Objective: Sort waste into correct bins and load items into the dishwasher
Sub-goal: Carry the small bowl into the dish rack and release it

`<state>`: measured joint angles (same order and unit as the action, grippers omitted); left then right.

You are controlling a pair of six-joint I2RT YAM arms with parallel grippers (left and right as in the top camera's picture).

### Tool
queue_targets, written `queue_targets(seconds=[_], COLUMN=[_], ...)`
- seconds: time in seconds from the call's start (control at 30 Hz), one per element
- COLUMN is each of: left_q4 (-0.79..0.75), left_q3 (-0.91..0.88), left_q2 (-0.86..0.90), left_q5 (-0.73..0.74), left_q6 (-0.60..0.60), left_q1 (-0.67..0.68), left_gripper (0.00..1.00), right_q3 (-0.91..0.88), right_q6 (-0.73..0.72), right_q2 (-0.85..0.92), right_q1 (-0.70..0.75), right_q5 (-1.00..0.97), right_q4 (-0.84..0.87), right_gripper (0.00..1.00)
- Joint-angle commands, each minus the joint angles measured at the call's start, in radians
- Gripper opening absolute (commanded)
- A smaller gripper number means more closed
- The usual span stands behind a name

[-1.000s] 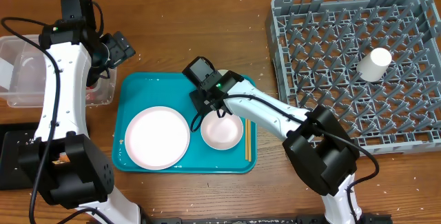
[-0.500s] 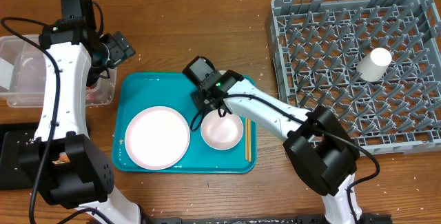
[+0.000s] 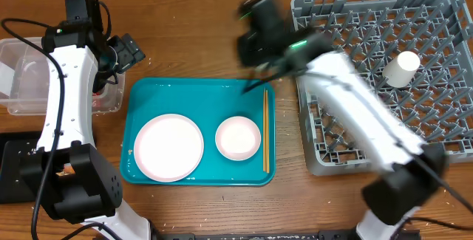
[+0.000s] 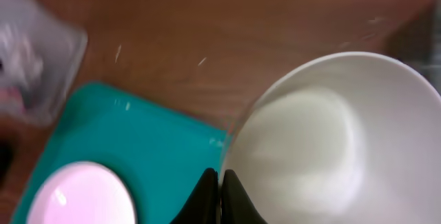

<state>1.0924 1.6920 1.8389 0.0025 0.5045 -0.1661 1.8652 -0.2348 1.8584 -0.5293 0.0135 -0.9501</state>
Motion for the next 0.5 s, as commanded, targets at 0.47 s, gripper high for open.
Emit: queue_targets(seconds=[0.47], left_q4=[0.000], left_q3=[0.018], left_q2=[0.002], left_q5=[-0.013], left_q6=[-0.004], left_q1=[-0.004], left_gripper=[1.00], right_q3=[-0.312], right_q6=[0.100], right_q2=[0.001], right_q1=[0.716], right_q5=[1.203], right_q4=[0.317], right_gripper=[0.04])
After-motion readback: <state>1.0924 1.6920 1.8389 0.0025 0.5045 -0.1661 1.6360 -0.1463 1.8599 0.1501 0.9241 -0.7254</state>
